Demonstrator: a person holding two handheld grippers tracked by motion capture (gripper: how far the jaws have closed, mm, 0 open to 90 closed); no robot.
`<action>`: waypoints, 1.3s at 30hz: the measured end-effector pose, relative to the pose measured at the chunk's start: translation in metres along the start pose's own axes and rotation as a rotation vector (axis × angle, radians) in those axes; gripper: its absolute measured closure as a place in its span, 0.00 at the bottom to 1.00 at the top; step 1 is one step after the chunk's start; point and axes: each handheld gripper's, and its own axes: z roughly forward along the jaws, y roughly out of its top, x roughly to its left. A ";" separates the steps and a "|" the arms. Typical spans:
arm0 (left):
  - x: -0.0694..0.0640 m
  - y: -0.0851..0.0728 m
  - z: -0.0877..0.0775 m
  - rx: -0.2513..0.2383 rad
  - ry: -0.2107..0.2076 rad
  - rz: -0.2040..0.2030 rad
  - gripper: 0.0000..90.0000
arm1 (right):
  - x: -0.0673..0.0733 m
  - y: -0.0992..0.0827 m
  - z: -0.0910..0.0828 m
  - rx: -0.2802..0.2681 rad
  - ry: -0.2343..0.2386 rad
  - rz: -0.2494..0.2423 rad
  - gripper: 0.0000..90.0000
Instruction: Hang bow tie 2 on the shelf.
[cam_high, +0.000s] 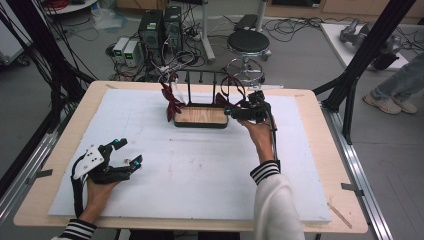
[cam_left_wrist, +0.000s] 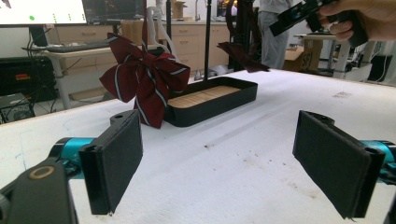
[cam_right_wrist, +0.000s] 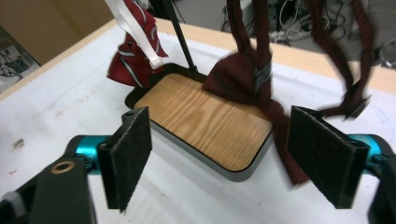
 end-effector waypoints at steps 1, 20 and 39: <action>0.000 0.000 0.000 0.000 0.000 -0.001 0.18 | 0.001 0.000 -0.003 -0.010 0.004 -0.004 0.23; 0.000 0.000 -0.001 -0.005 0.003 0.004 0.18 | 0.015 -0.081 -0.106 -0.264 0.004 -0.086 0.12; -0.006 -0.001 -0.007 -0.025 0.032 0.000 0.18 | 0.015 -0.193 -0.131 -0.493 -0.140 -0.136 0.12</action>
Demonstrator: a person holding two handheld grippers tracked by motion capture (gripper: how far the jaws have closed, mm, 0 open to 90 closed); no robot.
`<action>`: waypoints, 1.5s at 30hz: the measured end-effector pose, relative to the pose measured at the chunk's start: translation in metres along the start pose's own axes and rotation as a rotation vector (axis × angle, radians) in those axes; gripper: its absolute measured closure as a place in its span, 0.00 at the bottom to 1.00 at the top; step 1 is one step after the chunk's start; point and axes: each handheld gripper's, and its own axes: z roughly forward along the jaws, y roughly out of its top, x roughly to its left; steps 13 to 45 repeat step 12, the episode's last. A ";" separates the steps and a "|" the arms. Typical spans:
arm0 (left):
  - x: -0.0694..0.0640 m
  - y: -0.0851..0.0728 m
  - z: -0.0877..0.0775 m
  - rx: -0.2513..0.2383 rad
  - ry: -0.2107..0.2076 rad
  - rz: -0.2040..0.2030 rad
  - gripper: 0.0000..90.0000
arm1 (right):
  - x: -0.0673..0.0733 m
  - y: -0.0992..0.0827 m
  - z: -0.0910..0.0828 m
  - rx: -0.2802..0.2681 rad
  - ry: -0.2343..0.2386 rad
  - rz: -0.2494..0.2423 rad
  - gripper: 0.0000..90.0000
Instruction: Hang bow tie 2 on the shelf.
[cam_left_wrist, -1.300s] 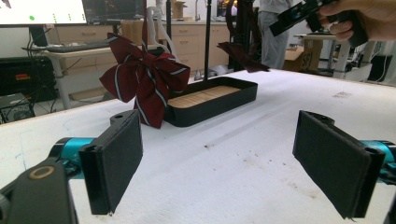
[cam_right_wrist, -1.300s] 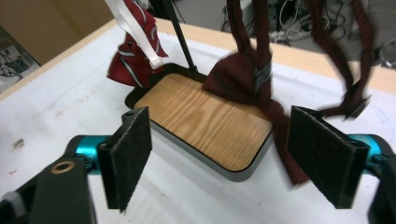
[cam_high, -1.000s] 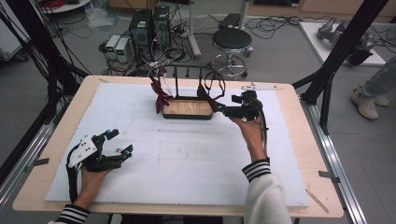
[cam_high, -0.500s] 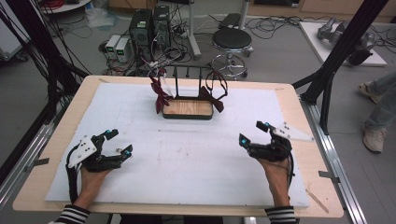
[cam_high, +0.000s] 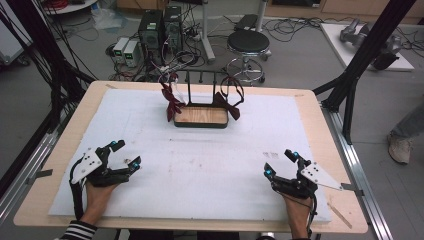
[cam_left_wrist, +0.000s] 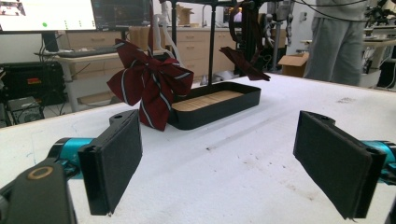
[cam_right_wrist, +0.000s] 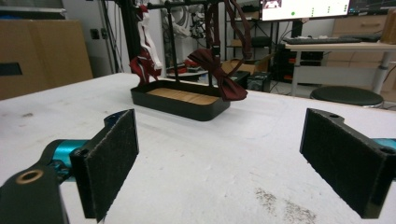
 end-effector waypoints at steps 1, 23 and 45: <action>0.000 0.000 0.000 0.000 0.000 0.001 0.18 | 0.000 -0.001 0.001 -0.002 0.004 0.002 0.12; 0.000 -0.001 -0.001 -0.009 0.003 0.000 0.18 | -0.002 -0.012 0.008 0.038 -0.008 -0.006 0.12; 0.000 -0.001 -0.001 -0.009 0.003 0.000 0.18 | -0.002 -0.012 0.008 0.038 -0.008 -0.006 0.12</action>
